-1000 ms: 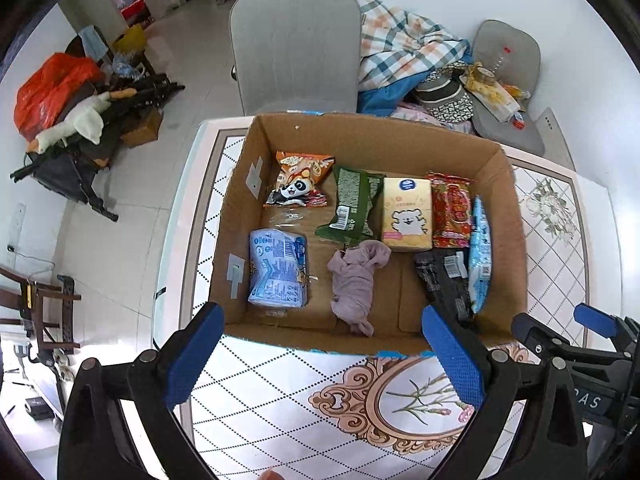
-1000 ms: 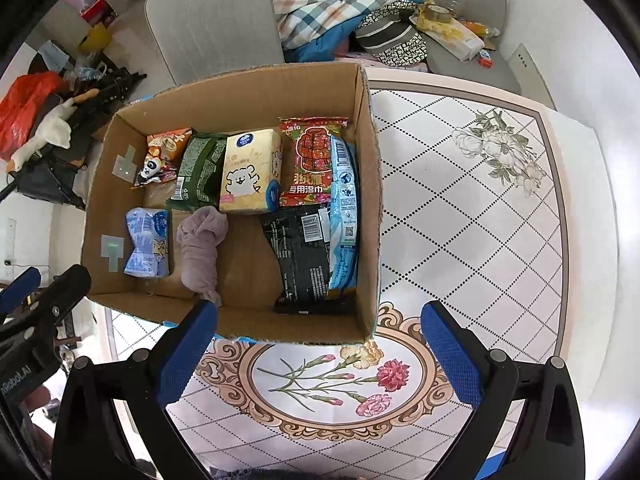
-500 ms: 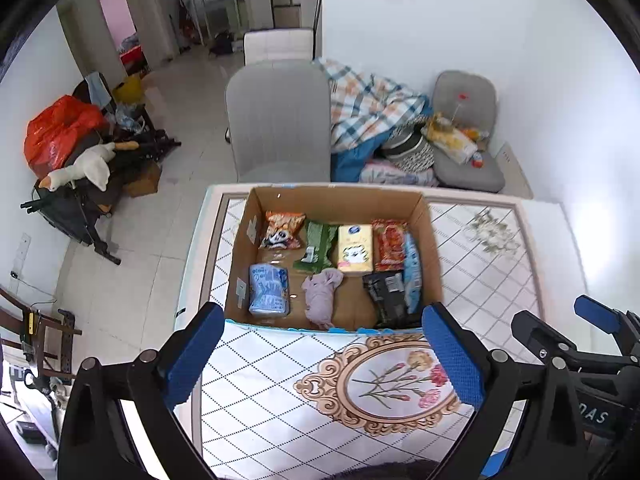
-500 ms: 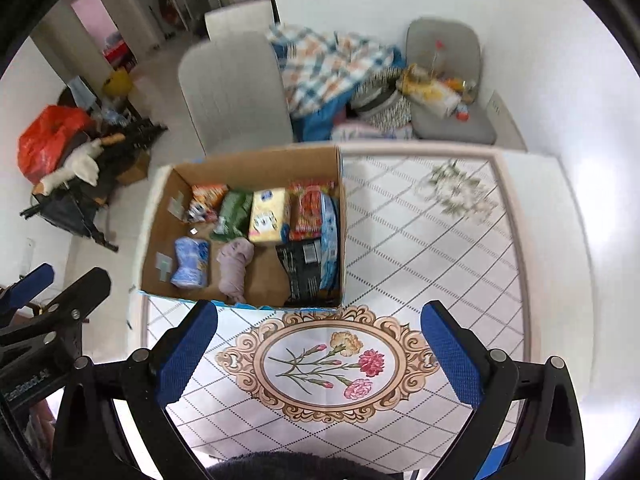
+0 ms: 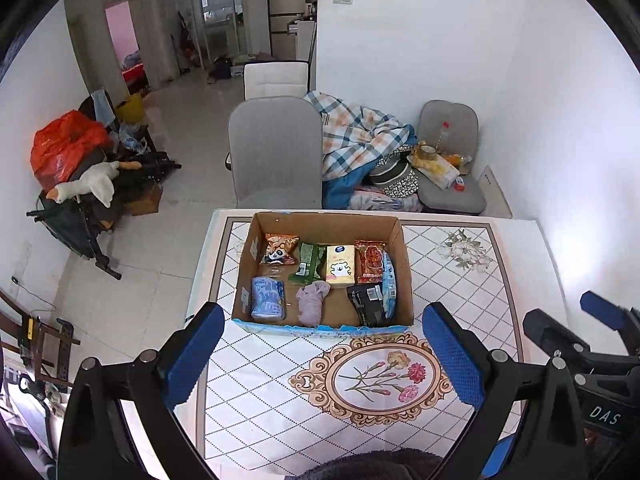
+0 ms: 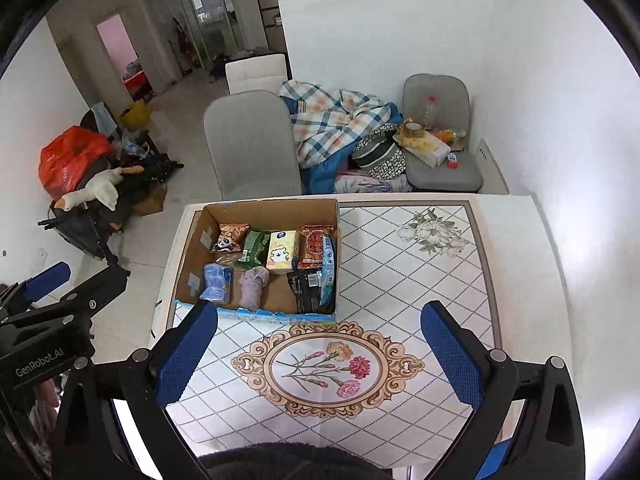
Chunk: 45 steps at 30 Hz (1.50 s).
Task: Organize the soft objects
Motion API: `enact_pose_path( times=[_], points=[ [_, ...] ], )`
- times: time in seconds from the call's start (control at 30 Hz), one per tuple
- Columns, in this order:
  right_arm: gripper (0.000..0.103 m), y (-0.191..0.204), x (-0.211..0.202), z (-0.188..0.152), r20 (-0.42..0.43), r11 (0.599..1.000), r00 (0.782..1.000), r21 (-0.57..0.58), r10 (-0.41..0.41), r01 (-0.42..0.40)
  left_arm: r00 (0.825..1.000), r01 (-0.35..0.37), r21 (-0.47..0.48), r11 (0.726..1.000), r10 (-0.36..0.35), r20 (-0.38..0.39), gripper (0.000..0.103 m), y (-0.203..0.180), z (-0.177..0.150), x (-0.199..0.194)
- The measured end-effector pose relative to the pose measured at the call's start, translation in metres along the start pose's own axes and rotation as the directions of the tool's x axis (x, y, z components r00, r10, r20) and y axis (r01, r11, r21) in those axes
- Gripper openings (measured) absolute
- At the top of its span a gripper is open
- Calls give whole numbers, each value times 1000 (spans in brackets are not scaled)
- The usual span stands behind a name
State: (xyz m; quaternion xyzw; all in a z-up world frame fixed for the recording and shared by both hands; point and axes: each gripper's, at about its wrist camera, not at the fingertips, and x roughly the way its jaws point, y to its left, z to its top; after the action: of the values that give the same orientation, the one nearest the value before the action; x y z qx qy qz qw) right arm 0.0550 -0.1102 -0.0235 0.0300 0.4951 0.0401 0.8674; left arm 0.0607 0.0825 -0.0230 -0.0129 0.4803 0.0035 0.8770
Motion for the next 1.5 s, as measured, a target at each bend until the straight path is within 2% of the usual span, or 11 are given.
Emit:
enact_pose_path(
  times=[0.4, 0.9, 1.5],
  points=[
    [103, -15, -5, -2, 8, 999, 999, 16, -35, 35, 1000, -3, -9, 1000, 3, 14, 102, -5, -8, -3],
    [103, -14, -4, -4, 8, 1000, 1000, 7, -29, 29, 1000, -15, -15, 1000, 16, 18, 102, -2, -9, -7],
    [103, -10, -2, -6, 16, 997, 997, -19, -71, 72, 996, -81, -9, 997, 81, 28, 102, -1, -12, -10]
  ],
)
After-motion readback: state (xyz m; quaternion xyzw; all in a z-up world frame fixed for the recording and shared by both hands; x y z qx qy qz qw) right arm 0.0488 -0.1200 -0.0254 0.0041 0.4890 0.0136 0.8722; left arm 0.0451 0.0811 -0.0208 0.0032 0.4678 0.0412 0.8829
